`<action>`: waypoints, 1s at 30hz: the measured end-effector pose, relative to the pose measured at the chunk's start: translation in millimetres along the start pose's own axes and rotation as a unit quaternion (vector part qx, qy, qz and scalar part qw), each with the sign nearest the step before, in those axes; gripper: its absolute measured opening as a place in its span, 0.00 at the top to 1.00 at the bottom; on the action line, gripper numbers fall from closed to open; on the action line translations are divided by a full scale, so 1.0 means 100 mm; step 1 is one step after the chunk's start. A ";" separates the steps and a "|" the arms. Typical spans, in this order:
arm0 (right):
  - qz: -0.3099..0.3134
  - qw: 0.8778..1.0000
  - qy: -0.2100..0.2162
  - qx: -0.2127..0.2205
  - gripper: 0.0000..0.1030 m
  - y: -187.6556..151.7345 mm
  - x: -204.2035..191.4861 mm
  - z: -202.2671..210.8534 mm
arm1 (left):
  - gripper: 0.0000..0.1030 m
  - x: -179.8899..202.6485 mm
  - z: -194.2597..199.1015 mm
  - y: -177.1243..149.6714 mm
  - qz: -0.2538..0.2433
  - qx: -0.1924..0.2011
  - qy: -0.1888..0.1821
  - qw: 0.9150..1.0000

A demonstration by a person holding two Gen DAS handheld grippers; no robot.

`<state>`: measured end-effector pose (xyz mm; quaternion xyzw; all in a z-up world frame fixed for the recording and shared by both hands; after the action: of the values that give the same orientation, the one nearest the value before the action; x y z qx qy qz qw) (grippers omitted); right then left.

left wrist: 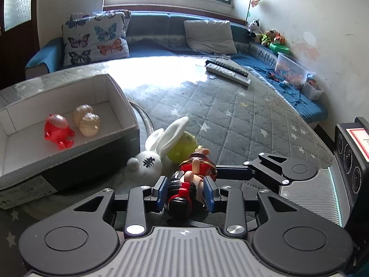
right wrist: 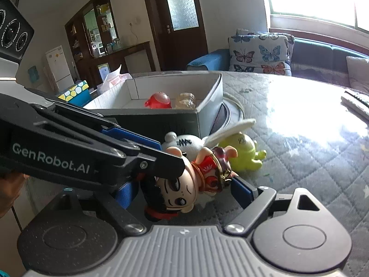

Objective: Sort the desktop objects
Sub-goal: 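Close the left tool on the cartoon girl figure, then lift the cartoon girl figure with the left tool and carry it over the white box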

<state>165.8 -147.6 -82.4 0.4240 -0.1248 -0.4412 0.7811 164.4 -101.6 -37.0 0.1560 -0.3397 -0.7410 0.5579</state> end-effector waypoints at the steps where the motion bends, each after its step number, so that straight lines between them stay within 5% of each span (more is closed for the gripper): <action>1: 0.002 1.000 -0.001 0.001 0.14 0.02 -0.01 0.00 | 0.64 0.00 0.02 0.02 -0.002 0.004 0.002 1.000; 30: 0.085 0.995 0.020 0.040 0.15 1.10 -0.52 -0.41 | 0.64 -0.75 0.46 0.67 -0.017 0.086 0.104 0.991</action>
<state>223.1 -55.8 -13.5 0.4515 -0.1619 -0.3595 0.8004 209.7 -26.6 30.6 0.2858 -0.3395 -0.6979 0.5621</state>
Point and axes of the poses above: each gripper's, at about its wrist camera, not at the fingertips, and z roughly against the way its jaws point, x to its right, y to its top, the point moved 10 cm from there along -z, roughly the way its jaws point
